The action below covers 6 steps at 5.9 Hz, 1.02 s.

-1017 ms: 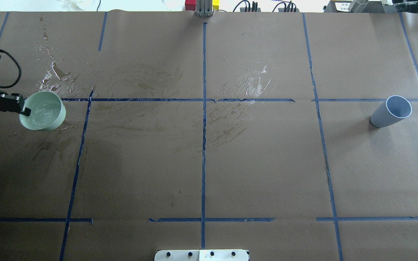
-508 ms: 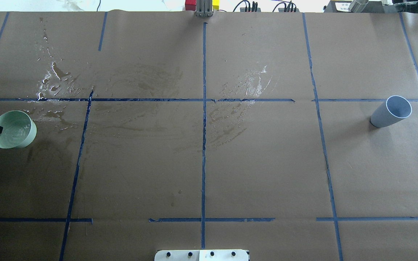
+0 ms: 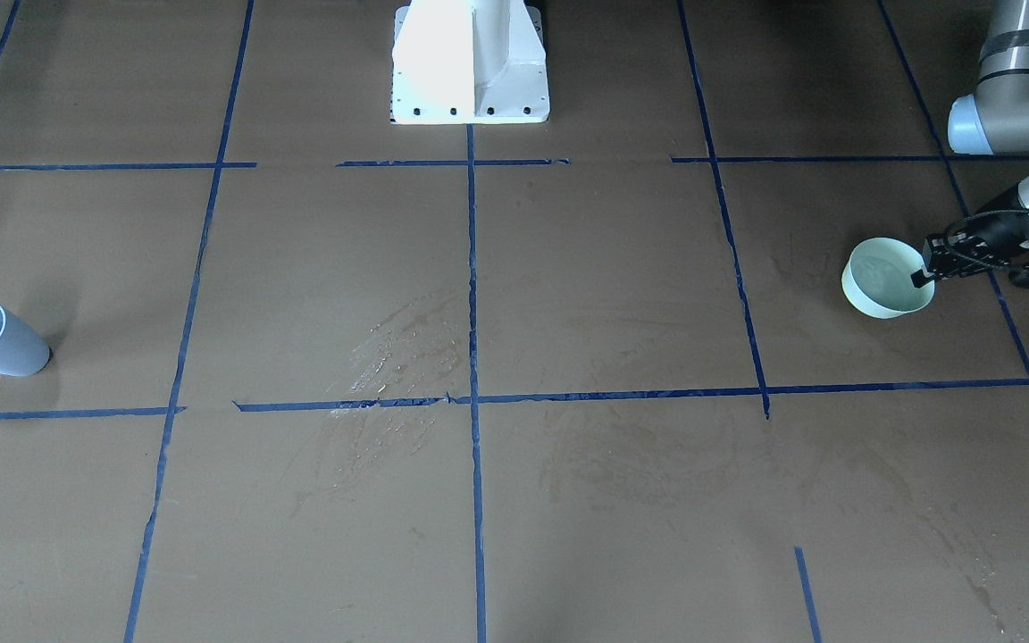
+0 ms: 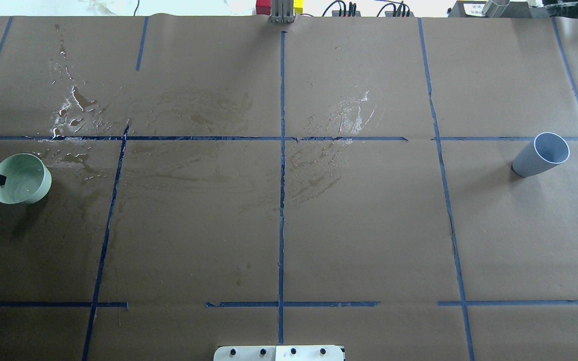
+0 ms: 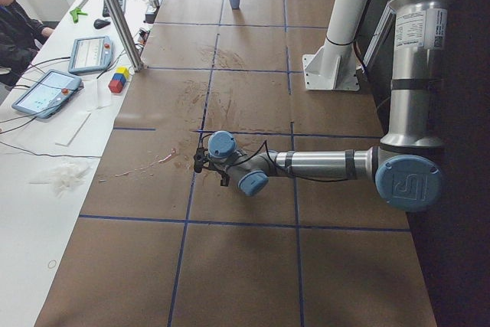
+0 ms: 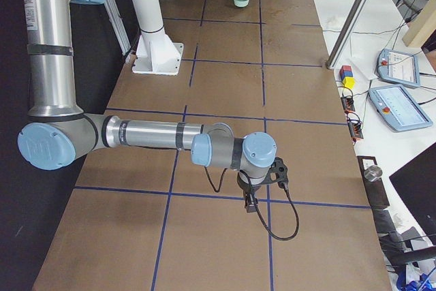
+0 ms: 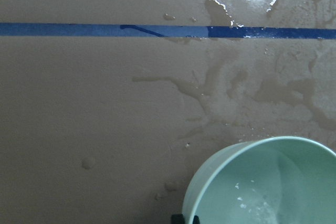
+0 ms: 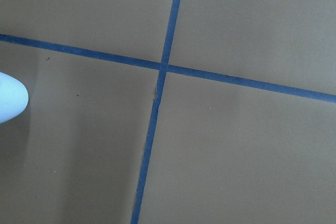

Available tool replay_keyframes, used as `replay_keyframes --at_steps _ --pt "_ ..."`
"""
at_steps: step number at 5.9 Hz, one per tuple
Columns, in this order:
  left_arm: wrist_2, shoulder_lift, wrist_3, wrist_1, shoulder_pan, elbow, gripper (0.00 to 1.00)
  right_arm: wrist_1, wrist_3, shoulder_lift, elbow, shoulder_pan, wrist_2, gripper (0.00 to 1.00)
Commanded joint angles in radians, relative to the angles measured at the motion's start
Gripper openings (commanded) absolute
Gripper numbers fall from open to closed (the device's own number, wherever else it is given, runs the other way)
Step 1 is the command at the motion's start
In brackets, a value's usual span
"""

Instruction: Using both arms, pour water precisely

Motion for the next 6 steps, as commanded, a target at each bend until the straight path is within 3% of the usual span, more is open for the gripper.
replay_keyframes --at_steps 1,2,3,4,6 --pt "0.000 -0.021 -0.001 -0.001 0.002 0.031 0.06 0.000 -0.001 0.000 0.000 0.000 -0.001 1.00" --pt "0.000 -0.037 -0.001 -0.001 0.002 0.052 0.09 0.000 -0.001 0.000 0.000 0.000 -0.001 1.00" --pt "0.000 -0.041 -0.002 -0.001 0.002 0.052 0.27 0.000 -0.001 0.000 0.000 0.000 -0.001 1.00" --pt "0.000 -0.041 -0.001 -0.003 0.002 0.052 0.58 0.000 -0.001 0.000 -0.001 0.000 -0.001 1.00" --pt "0.002 -0.041 -0.002 0.000 0.002 0.039 0.94 0.000 -0.001 0.000 0.000 0.000 -0.001 1.00"
